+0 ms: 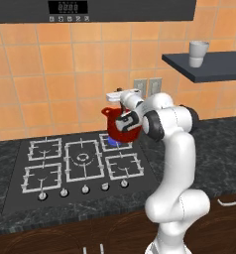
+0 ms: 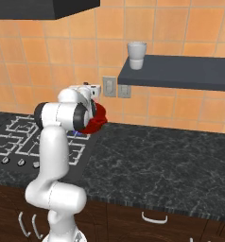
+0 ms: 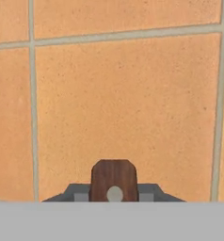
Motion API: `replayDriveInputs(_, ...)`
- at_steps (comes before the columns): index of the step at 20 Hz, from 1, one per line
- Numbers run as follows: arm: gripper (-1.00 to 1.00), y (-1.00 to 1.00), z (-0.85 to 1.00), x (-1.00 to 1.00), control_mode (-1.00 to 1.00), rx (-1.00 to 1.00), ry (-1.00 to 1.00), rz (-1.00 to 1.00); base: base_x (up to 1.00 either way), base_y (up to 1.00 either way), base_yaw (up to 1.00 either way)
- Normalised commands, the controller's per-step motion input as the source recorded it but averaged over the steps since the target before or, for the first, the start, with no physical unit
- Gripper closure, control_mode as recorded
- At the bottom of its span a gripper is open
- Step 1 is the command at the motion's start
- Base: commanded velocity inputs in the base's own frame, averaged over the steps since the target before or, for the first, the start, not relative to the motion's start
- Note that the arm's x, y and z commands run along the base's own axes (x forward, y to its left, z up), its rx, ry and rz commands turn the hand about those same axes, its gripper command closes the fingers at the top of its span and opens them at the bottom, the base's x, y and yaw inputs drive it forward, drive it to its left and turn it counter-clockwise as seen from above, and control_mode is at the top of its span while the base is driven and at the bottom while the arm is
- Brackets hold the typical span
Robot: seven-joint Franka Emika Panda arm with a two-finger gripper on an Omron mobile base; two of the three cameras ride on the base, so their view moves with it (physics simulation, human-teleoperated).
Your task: Put the lime and lemon wedge in the pot. Retrieve the spatula and lightly stir the vegetables in the pot.
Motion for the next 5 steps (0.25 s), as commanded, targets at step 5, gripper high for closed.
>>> replayDriveInputs(5,1.00,0.00,-0.97,0.00,-1.00,-0.07,-0.29,0.06,0.00,0.00,0.00)
